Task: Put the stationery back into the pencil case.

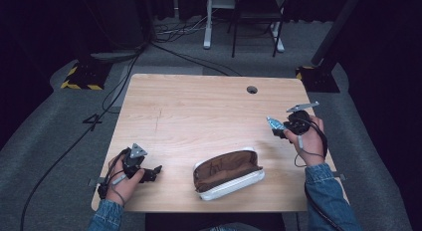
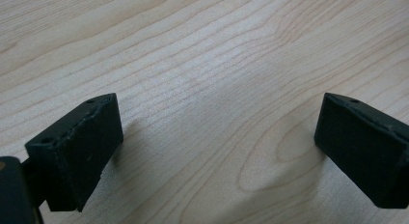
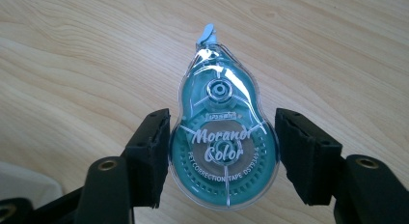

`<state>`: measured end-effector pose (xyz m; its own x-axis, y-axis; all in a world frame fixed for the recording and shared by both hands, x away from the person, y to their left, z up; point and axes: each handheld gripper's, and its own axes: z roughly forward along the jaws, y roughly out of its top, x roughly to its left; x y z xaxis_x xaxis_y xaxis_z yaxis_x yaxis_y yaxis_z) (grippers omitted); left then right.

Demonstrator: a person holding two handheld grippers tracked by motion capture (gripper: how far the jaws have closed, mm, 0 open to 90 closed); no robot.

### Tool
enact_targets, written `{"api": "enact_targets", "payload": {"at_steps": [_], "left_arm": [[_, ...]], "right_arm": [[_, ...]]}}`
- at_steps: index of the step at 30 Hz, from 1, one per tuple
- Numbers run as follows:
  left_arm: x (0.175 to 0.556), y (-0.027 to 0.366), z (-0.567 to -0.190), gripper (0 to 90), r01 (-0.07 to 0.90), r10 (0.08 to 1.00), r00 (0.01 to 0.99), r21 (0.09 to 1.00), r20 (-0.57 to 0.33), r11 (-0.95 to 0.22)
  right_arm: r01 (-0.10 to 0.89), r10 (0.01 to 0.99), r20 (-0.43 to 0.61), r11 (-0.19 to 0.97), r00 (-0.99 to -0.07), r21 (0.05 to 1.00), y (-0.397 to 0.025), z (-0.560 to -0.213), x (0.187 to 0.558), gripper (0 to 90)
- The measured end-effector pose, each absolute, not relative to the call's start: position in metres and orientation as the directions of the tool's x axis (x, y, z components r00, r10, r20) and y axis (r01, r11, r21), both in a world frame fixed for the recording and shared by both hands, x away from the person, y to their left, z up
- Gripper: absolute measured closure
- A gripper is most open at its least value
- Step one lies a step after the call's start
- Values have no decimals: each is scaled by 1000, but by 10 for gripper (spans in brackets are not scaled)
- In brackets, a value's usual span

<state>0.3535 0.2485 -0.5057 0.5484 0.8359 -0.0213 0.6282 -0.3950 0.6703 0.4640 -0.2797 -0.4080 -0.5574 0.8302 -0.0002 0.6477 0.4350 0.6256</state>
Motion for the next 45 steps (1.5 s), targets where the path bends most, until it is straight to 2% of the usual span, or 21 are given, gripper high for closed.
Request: {"api": "enact_targets", "payload": {"at_steps": [10,23,45], "left_arm": [[354,248,-506,26,628,836,549,670,-22,-395],[354,248,-506,24,628,835,550,670,-21,-396],[354,248,-506,24,627,835,550,671,-22,-396]], "right_arm": [[600,798,-41,485,-601,637,-264,-379,441,397],[543,739,-45,533,-672,649,-242,-351,410,397],[474,627,-22,611,-779,634,-204,-338,377,397]]}}
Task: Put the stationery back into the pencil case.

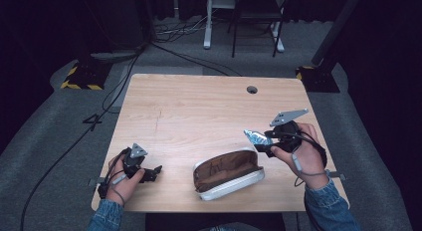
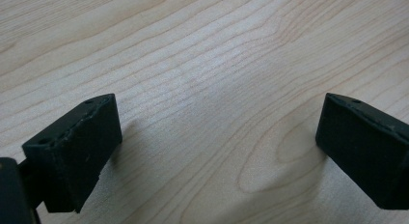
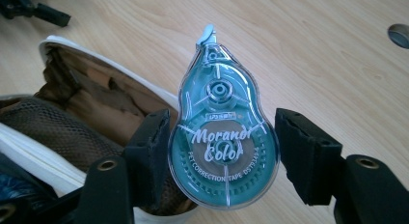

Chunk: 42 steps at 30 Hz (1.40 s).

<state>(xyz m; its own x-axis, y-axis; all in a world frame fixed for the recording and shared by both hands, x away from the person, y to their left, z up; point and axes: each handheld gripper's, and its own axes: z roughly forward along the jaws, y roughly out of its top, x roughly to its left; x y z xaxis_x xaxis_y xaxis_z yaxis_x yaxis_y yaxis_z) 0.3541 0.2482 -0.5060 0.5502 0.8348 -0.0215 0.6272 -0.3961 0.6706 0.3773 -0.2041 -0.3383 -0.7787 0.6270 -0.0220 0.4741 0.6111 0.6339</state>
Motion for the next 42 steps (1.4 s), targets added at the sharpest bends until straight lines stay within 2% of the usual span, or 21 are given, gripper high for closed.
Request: {"api": "enact_targets", "payload": {"at_steps": [42], "left_arm": [[354,248,-506,19,629,835,550,669,-23,-396]], "right_arm": [[323,335,72,798,-940,508,-141,-358,349,396]]}}
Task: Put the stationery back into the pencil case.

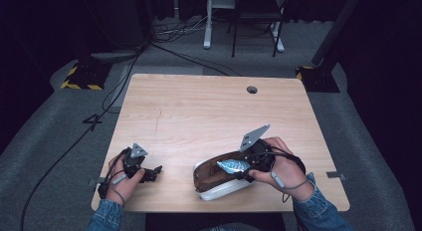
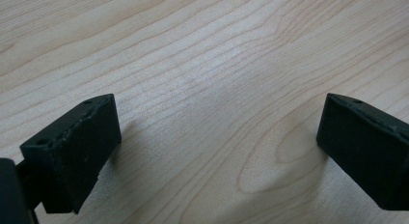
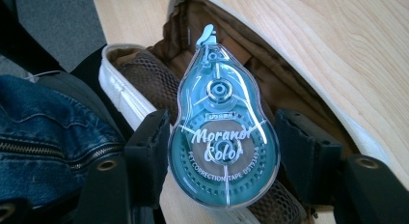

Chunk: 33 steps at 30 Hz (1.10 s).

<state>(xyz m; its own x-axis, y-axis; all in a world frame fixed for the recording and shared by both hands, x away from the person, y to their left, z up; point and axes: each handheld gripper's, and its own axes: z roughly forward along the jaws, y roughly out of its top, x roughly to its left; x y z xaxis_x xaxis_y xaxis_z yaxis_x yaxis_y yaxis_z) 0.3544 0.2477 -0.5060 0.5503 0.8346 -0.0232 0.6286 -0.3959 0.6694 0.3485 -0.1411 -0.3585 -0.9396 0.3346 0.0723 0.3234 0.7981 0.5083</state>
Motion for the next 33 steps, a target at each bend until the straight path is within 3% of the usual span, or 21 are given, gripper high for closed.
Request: {"api": "enact_targets", "payload": {"at_steps": [12,25,33], "left_arm": [[354,248,-506,19,630,835,550,667,-23,-397],[353,247,-506,19,632,836,549,667,-24,-396],[353,247,-506,19,632,836,549,666,-24,-395]], "right_arm": [[295,280,105,824,-954,484,-134,-366,353,396],[330,307,129,813,-943,480,-132,-379,368,395],[248,241,77,848,-967,468,-131,-386,375,393]]}}
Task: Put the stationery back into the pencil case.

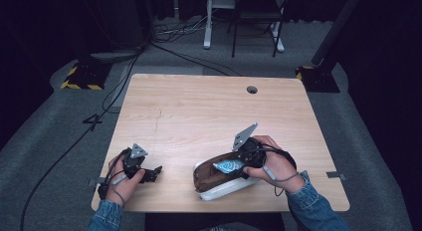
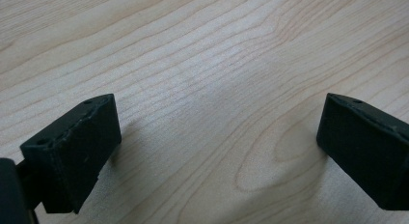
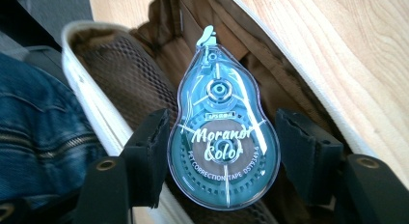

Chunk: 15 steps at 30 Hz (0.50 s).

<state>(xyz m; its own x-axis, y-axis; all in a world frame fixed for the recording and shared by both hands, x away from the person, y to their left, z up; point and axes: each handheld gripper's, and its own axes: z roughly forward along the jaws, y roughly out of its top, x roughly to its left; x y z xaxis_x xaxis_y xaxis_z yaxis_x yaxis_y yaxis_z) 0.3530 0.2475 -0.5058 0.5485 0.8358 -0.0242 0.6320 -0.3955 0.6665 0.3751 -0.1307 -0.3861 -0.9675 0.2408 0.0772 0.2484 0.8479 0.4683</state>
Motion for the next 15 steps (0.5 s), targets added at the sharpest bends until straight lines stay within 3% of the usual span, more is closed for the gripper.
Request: {"api": "enact_targets", "payload": {"at_steps": [3,6,15], "left_arm": [[353,247,-506,19,632,836,548,667,-24,-395],[353,247,-506,19,632,836,549,666,-24,-396],[353,247,-506,12,632,834,551,664,-24,-399]], "right_arm": [[202,213,32,855,-976,478,-131,-388,377,387],[217,231,32,842,-972,494,-131,-387,376,341],[223,266,-2,815,-964,535,-139,-375,373,337]]}}
